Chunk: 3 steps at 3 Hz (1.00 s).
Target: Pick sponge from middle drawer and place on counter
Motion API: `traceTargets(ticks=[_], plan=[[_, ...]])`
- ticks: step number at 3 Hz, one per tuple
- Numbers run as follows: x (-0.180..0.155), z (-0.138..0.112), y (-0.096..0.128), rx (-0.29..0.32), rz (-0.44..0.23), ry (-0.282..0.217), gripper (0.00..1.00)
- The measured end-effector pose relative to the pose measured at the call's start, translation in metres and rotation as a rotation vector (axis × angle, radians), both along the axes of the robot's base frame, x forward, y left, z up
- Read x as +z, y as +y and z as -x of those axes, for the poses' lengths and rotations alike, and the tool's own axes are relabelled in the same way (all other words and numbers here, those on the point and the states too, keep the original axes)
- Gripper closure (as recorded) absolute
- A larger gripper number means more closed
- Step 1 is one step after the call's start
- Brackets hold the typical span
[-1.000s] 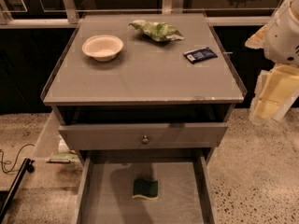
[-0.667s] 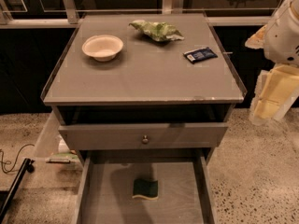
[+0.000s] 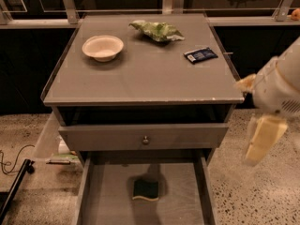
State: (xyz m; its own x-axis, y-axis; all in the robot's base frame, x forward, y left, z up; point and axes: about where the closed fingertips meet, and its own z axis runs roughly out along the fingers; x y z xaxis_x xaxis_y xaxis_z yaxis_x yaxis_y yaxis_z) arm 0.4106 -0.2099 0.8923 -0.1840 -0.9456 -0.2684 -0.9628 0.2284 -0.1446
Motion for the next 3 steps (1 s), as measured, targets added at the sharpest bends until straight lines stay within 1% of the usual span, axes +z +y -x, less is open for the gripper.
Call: traceTargets(ticks=[1,2,3], plan=[[-0.062,0.022,0.01,0.063,-0.085,0.013,0.0],[-0.117,0.027,0.02,0.099,-0.203,-0.02,0.0],[-0.12,0.022,0.021,0.115,-0.211,-0.055,0.0]])
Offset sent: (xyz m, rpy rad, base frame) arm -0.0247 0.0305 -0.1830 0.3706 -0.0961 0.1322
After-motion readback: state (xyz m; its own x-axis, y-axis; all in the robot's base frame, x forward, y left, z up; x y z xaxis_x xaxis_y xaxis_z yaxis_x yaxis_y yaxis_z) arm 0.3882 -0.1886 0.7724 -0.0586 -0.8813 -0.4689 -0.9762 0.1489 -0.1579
